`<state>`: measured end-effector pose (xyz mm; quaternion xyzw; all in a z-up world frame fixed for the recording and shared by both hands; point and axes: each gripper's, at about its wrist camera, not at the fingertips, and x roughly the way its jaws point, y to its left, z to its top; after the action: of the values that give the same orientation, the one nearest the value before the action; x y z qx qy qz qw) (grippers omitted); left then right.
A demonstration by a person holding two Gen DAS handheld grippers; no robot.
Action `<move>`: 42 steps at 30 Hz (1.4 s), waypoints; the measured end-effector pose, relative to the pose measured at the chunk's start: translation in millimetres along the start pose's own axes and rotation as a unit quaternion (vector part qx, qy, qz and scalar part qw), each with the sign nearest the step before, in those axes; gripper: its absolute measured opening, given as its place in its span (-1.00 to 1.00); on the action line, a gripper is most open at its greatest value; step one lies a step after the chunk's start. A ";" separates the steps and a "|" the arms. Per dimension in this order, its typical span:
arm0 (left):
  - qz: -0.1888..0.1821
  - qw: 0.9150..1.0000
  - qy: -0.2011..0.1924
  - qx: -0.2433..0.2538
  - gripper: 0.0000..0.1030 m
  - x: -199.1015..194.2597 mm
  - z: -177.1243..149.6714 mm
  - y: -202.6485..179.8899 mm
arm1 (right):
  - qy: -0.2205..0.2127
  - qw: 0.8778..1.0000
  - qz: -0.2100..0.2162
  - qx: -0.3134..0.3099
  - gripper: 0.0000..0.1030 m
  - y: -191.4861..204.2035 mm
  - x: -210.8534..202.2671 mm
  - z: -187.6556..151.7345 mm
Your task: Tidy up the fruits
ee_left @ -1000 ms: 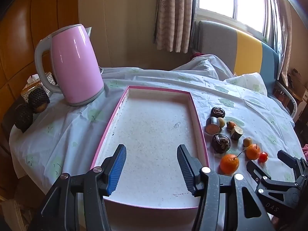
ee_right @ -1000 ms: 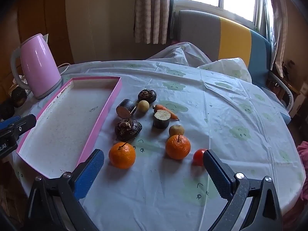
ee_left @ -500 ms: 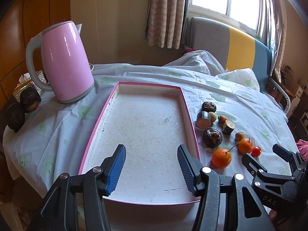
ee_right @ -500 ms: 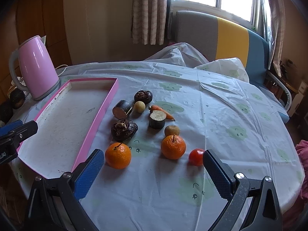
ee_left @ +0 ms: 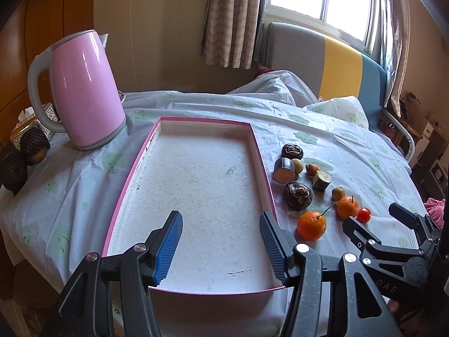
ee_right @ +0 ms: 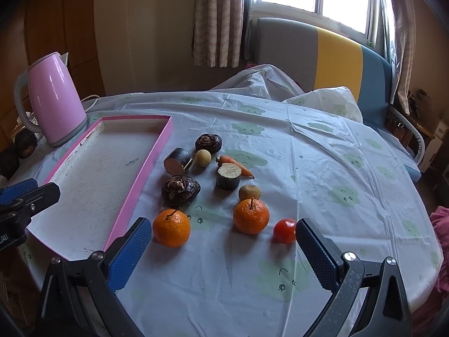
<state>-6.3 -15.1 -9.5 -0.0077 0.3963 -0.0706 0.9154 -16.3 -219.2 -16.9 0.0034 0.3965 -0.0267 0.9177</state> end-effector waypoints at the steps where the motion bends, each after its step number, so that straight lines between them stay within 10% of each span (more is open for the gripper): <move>1: 0.002 1.000 0.000 0.003 0.13 0.2 -0.2 -0.7 | 0.000 1.000 0.000 0.000 1.00 -0.3 0.3 -0.2; 32: -0.050 0.996 0.049 0.060 0.15 17.4 -1.8 -33.3 | 0.014 0.998 -0.010 0.052 0.98 -44.6 7.2 -9.1; 37: -0.073 0.993 0.074 0.057 0.15 27.8 -0.6 -38.5 | 0.027 0.995 -0.004 0.095 0.33 -74.3 11.0 -16.1; 42: -0.105 0.987 0.086 0.089 0.11 31.9 -1.4 -52.7 | 0.039 0.993 0.008 0.110 0.25 -89.1 18.4 -21.9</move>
<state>7.8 -71.6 -29.8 0.0385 0.4625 -0.2013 0.8626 -24.3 -308.4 -44.0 0.1085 0.4265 -0.0627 0.8957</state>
